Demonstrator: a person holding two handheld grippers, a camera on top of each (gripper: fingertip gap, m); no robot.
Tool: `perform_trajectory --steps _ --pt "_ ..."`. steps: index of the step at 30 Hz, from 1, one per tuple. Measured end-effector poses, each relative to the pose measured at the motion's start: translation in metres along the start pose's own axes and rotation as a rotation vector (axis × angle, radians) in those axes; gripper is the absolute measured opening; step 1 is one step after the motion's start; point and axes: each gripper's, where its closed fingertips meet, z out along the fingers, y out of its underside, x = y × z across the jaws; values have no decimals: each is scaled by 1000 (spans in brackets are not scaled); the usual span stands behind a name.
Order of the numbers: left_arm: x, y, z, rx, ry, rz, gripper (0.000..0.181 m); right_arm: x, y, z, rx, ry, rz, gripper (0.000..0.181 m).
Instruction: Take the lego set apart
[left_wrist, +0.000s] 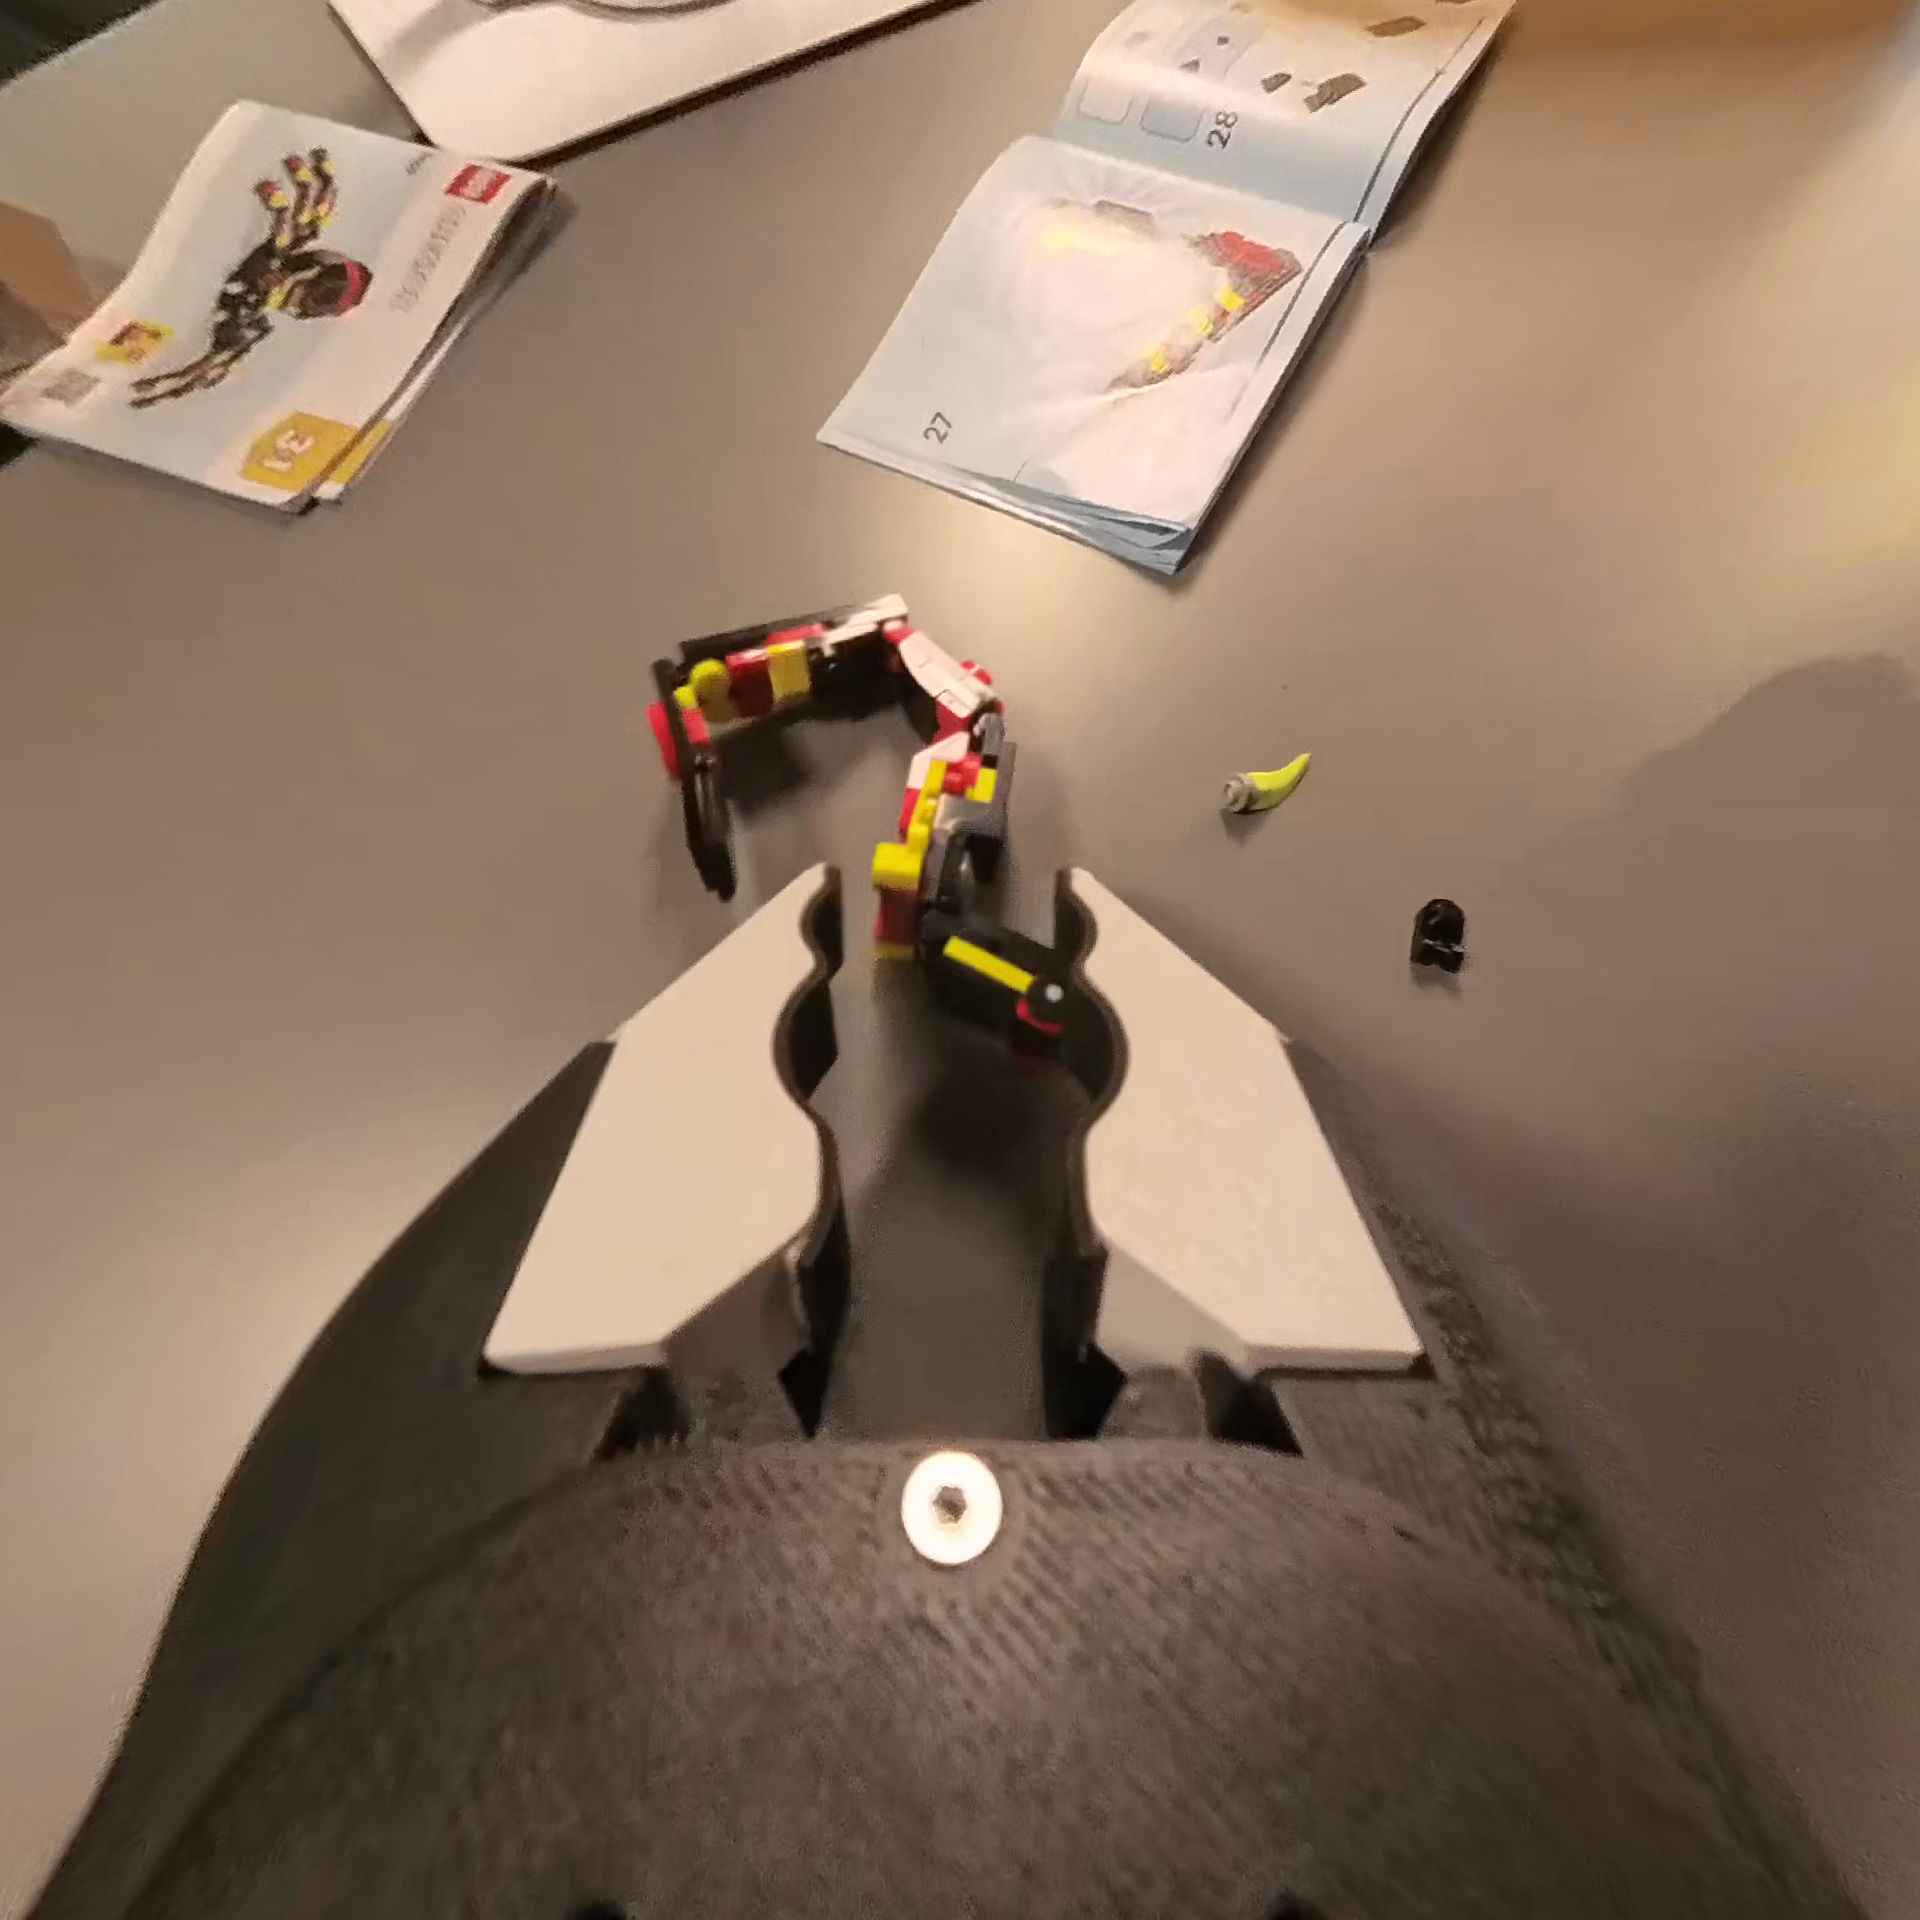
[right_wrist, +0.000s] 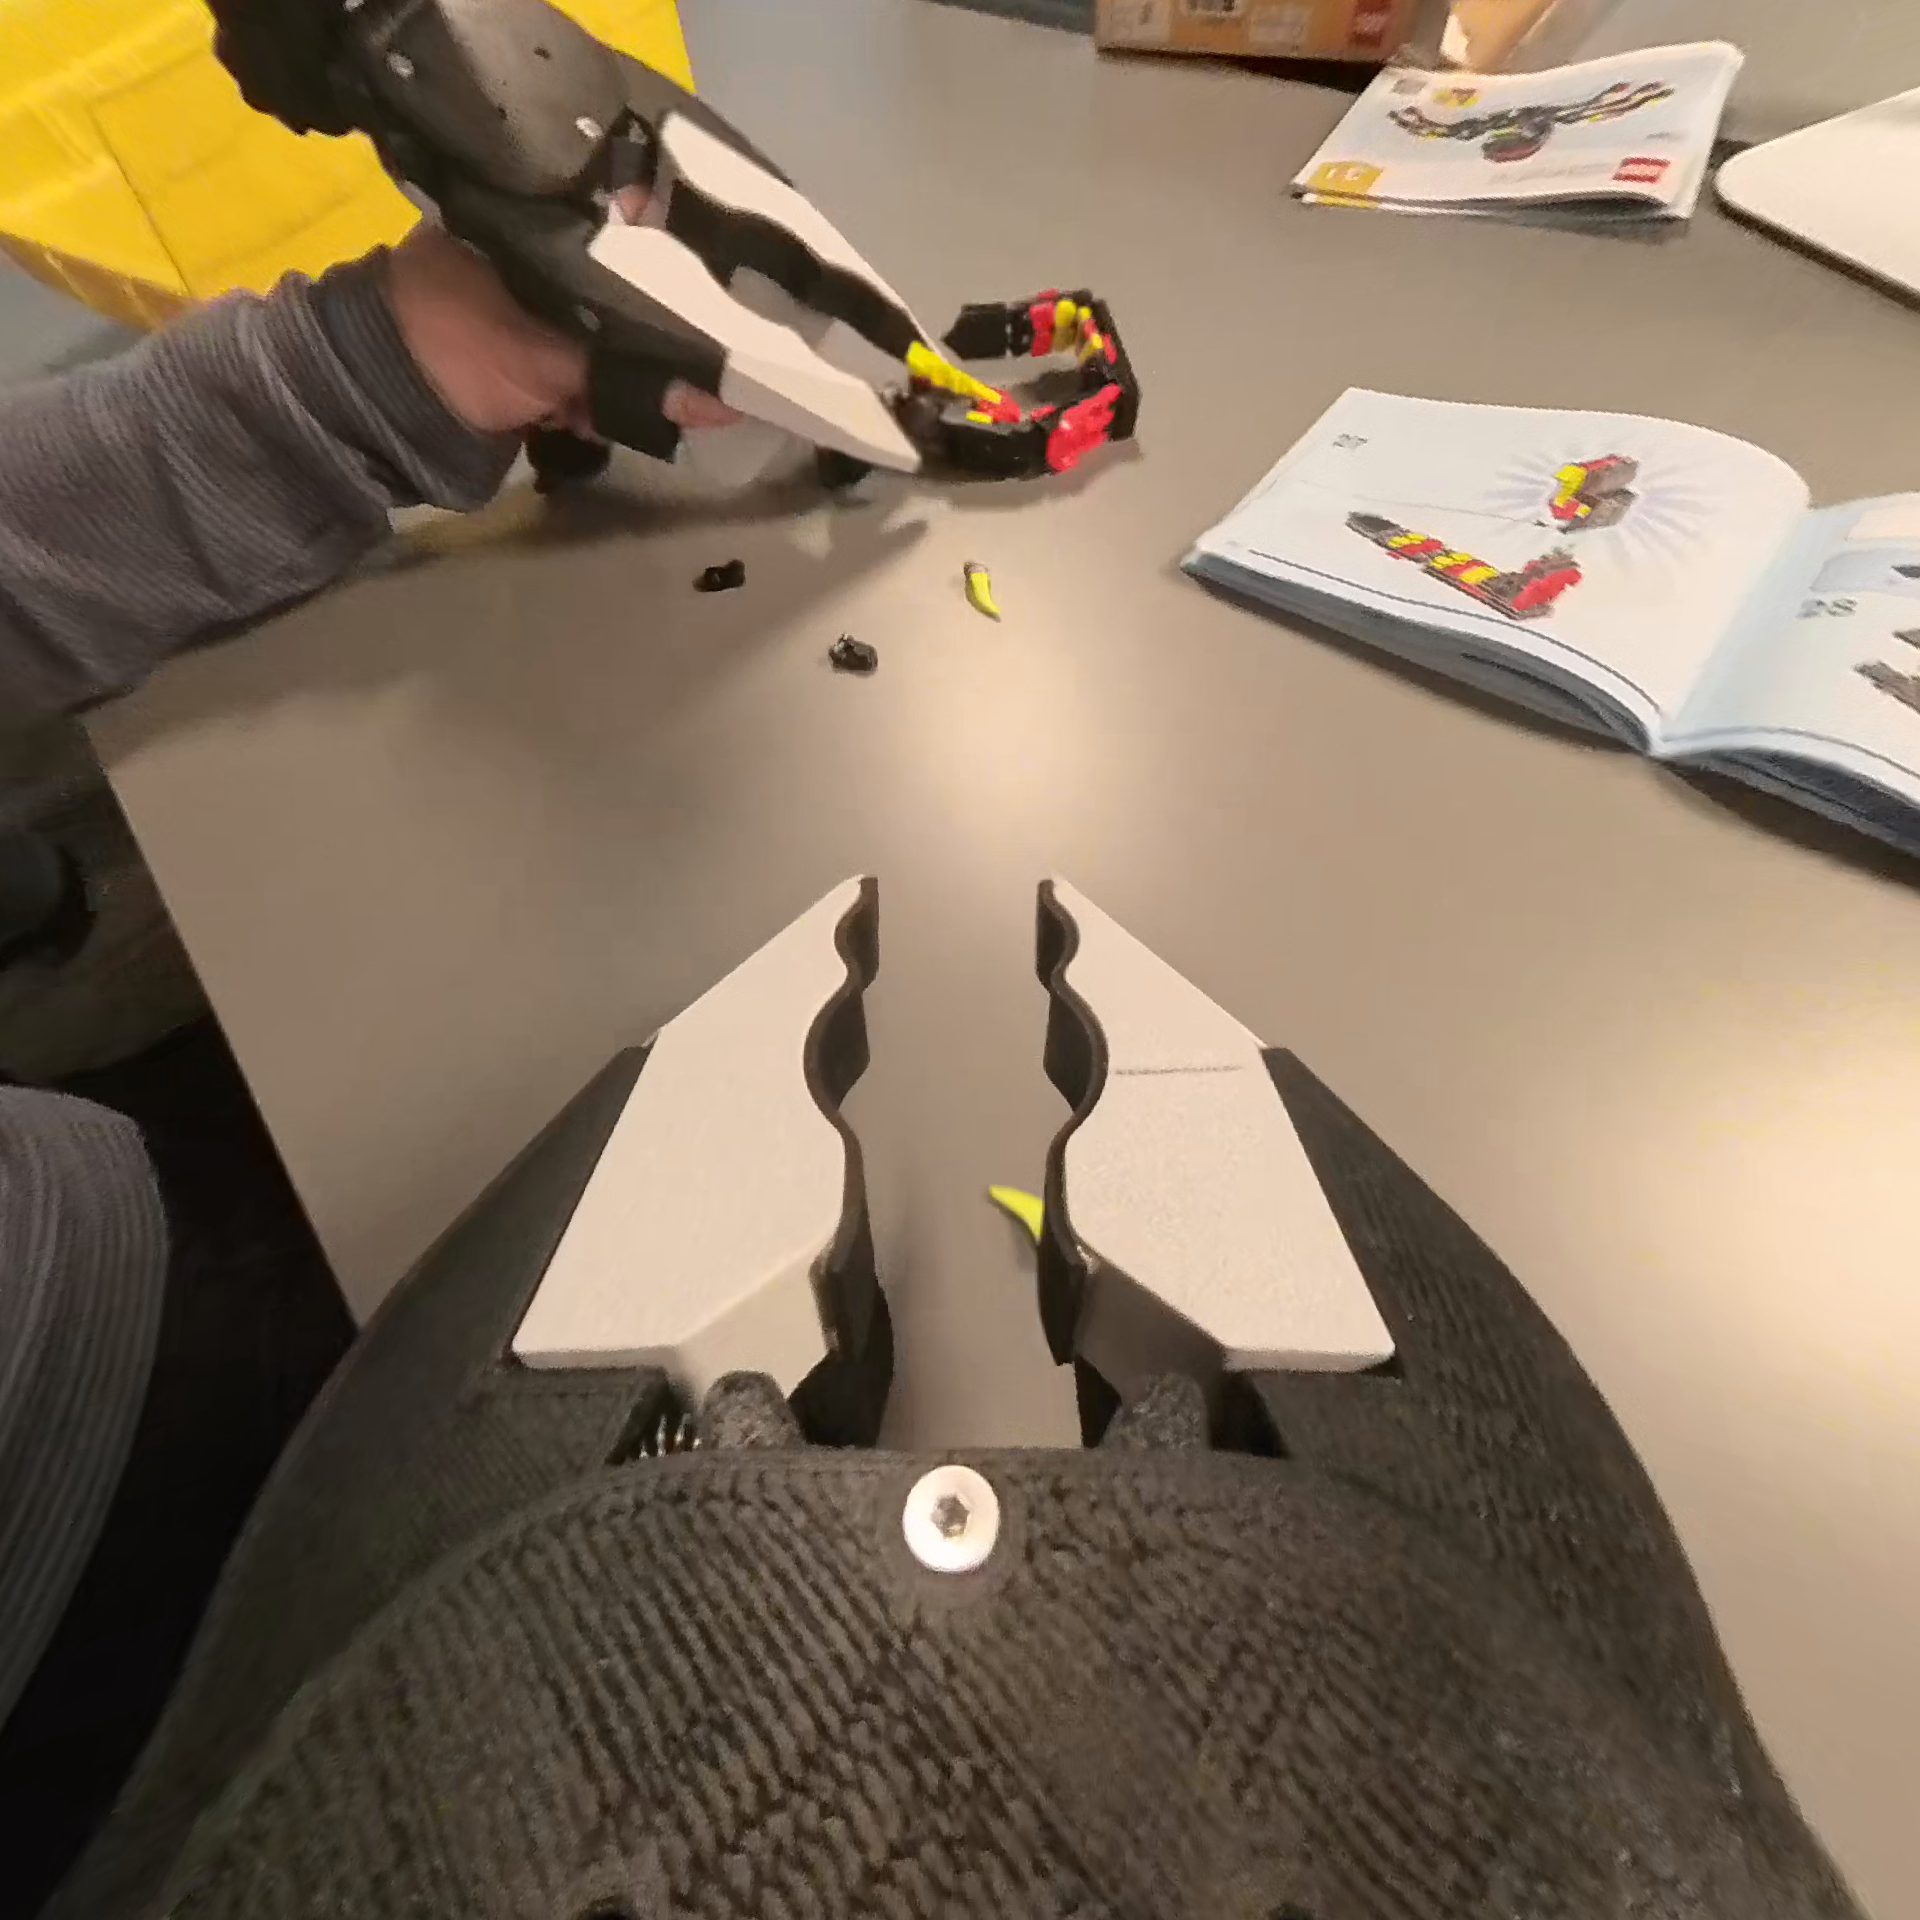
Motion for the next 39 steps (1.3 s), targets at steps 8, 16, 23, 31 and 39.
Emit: perform_trajectory --steps 8,16,23,31,39 --pt "60 -34 -48 251 -30 8 49 18 35 -49 36 -14 67 33" --pt "164 -25 -13 103 320 67 25 14 54 -40 -63 -118 12 33" --pt "232 -38 18 31 471 218 18 10 65 -44 -113 -155 -6 31" --pt "258 -35 53 -84 486 370 15 8 65 -59 -58 -160 10 31" --pt "259 -33 57 -103 442 599 1 13 56 -62 -20 -252 108 31"
